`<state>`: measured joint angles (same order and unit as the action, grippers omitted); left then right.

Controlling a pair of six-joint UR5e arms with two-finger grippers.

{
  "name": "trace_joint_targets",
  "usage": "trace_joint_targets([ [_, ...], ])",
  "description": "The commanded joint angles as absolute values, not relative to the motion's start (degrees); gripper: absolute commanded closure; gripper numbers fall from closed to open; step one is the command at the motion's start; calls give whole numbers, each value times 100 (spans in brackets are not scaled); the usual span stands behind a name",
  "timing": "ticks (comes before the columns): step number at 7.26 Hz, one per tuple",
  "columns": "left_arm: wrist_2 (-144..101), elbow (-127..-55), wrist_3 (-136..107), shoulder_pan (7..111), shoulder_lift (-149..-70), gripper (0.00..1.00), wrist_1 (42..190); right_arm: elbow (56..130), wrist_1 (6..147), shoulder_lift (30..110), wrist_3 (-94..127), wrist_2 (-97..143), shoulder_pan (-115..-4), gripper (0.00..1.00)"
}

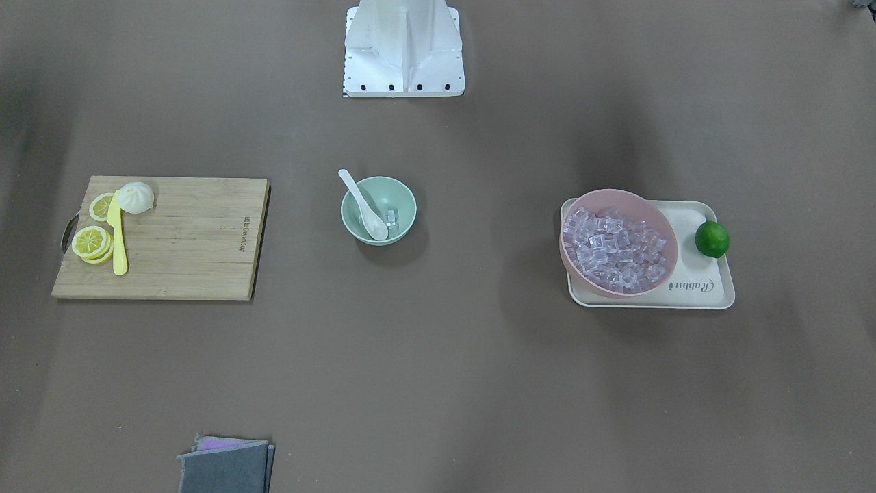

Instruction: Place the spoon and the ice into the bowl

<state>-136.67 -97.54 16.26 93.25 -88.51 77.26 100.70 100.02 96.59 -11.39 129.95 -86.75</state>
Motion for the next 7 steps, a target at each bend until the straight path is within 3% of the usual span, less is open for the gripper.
trace_joint_targets([
  [1, -13667, -9756, 1626, 9325, -8851, 2, 7726, 10064, 9993, 9659, -1151, 13060, -8675, 0],
  [7, -13658, -9809, 1626, 9325, -8851, 2, 7717, 10063, 9993, 9668, -1169, 13061, -8675, 0],
])
